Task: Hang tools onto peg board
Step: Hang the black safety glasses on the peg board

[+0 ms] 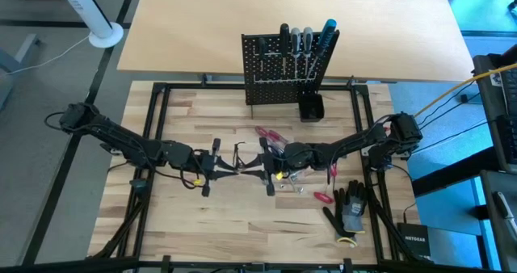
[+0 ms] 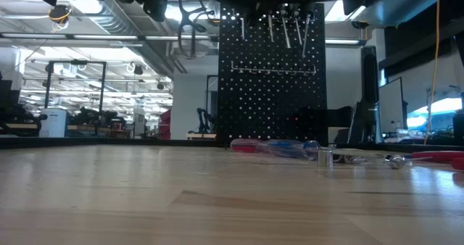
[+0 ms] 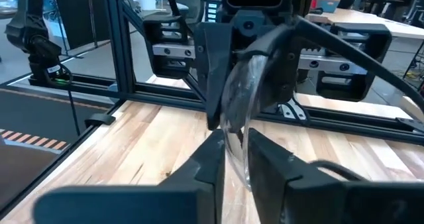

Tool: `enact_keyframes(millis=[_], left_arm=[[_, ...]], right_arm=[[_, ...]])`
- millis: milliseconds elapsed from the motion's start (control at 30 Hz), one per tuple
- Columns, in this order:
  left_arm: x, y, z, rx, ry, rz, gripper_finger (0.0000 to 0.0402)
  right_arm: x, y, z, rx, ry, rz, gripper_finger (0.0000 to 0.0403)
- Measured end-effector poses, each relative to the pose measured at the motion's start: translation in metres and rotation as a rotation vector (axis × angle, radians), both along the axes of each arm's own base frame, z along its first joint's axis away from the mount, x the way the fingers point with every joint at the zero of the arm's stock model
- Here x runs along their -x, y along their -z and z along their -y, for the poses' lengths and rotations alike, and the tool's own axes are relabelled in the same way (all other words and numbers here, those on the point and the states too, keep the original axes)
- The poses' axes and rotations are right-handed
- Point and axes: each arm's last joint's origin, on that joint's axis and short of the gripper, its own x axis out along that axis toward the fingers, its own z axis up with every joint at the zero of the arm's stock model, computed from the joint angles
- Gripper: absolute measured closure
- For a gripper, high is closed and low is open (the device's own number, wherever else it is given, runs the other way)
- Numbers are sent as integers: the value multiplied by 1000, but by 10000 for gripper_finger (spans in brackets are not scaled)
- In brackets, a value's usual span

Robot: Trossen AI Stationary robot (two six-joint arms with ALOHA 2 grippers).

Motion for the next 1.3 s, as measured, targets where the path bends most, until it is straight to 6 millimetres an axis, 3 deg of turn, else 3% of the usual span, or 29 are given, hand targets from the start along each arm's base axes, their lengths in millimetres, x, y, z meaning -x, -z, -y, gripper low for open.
enact_keyframes(millis=[167, 333, 600, 767, 967, 1300], left_arm=[[0, 0, 0, 0, 2, 5, 381], [0, 0, 0, -1, -7, 3, 369], [2, -4, -3, 19, -71, 13, 300], [15, -14, -7, 12, -72, 8, 273], [23, -27, -24, -56, -250, 62, 275], [-1, -23, -39, -101, -339, 177, 293]], right_arm=[[0, 0, -1, 3, -4, 0, 392], [0, 0, 0, 3, 14, 0, 387], [5, -8, 2, 5, 45, -6, 395], [10, -14, 2, 6, 9, -33, 394], [10, -12, -2, -13, -116, -44, 396], [6, -3, -5, -51, -203, -45, 394]])
